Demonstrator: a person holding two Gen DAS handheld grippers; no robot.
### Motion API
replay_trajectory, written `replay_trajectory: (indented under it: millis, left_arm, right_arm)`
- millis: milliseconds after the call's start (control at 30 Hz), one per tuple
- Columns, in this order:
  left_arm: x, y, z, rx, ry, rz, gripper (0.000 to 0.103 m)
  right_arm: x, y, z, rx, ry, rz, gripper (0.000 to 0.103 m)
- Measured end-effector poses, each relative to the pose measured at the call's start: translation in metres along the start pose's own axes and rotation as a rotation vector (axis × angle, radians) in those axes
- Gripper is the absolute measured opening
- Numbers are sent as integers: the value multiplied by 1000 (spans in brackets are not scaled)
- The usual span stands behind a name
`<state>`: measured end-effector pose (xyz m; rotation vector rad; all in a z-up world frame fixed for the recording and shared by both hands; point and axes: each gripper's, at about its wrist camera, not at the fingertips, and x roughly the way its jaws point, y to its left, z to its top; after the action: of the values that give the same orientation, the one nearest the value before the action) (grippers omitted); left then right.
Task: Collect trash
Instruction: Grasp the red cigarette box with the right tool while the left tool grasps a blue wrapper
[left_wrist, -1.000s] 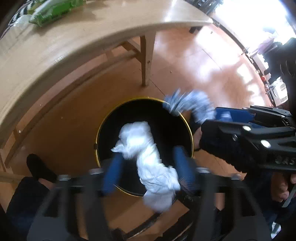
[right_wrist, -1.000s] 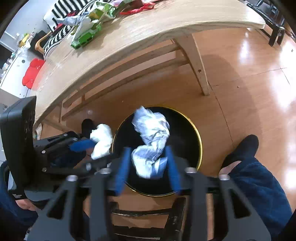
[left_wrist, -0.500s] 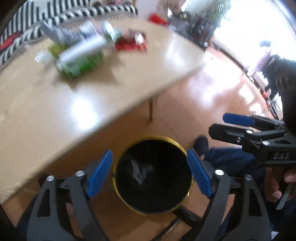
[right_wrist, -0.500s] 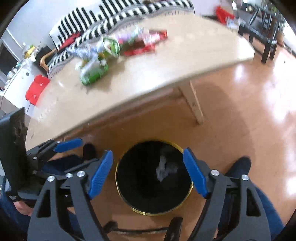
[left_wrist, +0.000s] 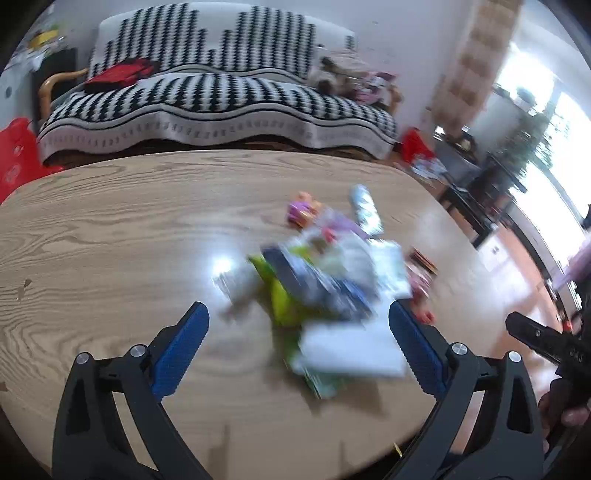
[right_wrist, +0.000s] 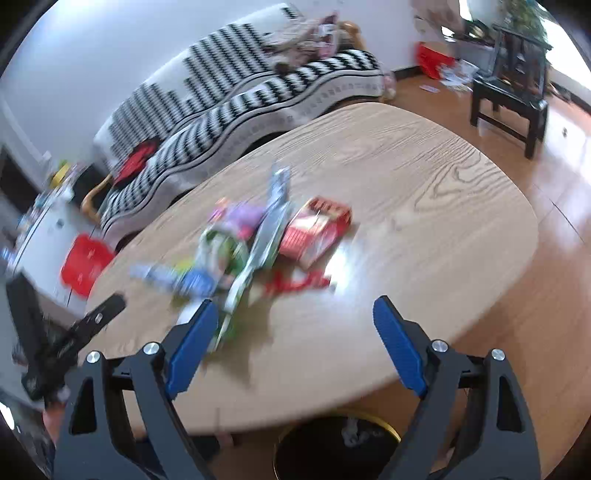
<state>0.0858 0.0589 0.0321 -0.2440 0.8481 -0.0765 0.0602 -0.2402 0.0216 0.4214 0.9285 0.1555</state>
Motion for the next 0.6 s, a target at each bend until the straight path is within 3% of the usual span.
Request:
replay_trajectory:
  millis: [167,267,400,433,500,567,600]
  left_arm:
    - [42,3,9,-34,33,15,95]
    - [59,1,10,-65,55,2,95]
    - [73,-8,15,-45,51,19,94]
    - [75,-11,15,-43,52,15,91]
    - [79,-14,14,-37,54,10,72]
    - [81,-16,13,-47,62,-7,42]
    - [81,-15,12,-53,63,-10,36]
  right_arm:
    - [76,-31,34,191,128,63,83]
    - [109,-42,40,246,176,58,82]
    - [122,-41,44,257,167,62,79]
    - [126,-40,43,257,171,77,74]
    - [132,-34,42,244,166,88,62]
    - [139,-30,39,245,184,113,39]
    - [143,-30,38,260,195,146,32]
